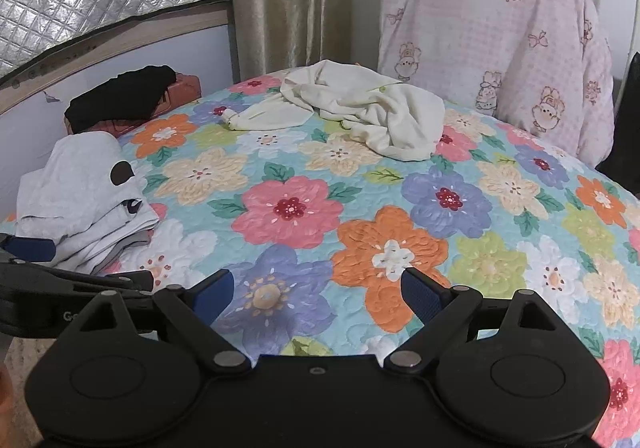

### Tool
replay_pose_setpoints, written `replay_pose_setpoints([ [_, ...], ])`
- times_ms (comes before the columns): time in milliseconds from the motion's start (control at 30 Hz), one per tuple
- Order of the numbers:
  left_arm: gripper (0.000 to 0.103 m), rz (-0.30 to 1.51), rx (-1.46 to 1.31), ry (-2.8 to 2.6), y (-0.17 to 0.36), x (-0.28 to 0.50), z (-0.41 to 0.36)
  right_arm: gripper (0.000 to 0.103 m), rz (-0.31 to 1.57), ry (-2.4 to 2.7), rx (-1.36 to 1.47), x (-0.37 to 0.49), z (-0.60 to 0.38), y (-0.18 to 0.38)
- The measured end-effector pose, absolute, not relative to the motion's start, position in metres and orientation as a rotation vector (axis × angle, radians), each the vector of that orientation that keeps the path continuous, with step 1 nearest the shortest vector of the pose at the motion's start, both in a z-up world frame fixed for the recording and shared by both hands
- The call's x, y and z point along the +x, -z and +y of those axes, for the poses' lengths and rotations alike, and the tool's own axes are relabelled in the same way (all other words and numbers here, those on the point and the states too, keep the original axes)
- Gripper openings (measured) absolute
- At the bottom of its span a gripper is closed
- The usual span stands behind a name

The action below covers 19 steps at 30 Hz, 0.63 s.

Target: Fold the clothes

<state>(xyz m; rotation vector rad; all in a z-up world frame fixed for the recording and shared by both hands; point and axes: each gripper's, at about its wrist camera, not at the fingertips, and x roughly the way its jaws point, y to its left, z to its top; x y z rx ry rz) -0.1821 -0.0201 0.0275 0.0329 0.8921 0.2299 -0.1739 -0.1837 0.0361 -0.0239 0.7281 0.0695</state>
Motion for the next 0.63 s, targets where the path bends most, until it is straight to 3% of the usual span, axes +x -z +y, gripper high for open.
replay_pose_setpoints([
  [633, 0.102, 0.894, 0.049, -0.223, -0.0252, -0.1846, -0.0172, 0.093, 0.734, -0.058, -0.030, -0.1715, -0.1806, -0.0333],
])
